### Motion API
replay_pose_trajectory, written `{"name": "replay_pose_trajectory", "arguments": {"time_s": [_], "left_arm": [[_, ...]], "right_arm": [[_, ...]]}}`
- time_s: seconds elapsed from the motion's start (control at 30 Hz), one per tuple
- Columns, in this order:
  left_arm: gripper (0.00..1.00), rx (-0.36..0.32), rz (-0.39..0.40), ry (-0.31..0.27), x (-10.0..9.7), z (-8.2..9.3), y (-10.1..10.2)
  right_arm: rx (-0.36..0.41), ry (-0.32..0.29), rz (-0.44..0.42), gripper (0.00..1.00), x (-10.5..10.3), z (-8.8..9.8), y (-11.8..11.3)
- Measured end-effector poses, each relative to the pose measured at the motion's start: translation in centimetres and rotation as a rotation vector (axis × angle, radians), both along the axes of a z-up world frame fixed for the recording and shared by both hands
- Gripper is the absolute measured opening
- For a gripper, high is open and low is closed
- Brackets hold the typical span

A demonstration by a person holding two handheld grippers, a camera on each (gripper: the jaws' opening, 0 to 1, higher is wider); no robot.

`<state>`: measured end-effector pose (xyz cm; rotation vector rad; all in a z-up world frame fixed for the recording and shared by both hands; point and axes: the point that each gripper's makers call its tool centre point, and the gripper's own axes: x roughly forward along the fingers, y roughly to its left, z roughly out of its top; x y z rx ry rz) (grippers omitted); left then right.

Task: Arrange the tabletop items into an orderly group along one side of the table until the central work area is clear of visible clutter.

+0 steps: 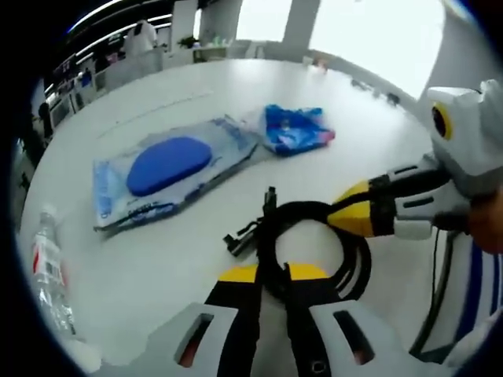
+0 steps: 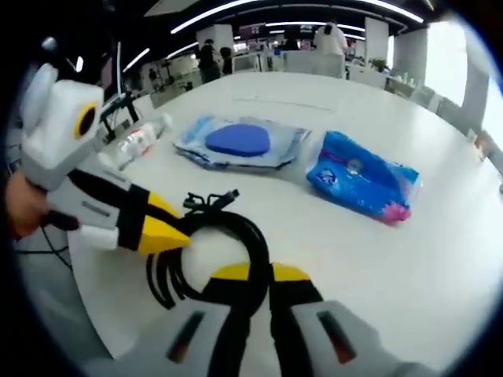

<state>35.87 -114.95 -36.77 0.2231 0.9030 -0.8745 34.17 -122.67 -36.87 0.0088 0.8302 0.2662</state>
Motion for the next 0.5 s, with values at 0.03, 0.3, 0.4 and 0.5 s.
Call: {"name": "replay_pose_trajectory", "arguments": {"time_s": [0.03,0.3,0.4,0.5], "left_arm": [[0.06,-0.006,0.01,0.013,0.0,0.1,0.0],[0.05,-0.039,0.006,0.007,0.1,1.4,-0.9],[0.03,-0.051,0.001,0.006,0.0,2.0,-1.3],[0.03,-0.067,-0.003,-0.001,0.2,2.9,-1.9]], "right_arm": [[0.004,-0.001,-0.004,0.04,0.0,0.2,-0.1],[0.017,-0.033,-0.026,0.03,-0.2,2.2,-1.0],[0.027,-0.044,-0.046,0.03,-0.2,2.9,-1.6],[0.036,-0.057,-0.062,0.03,-0.2,3.8,-2.1]]}}
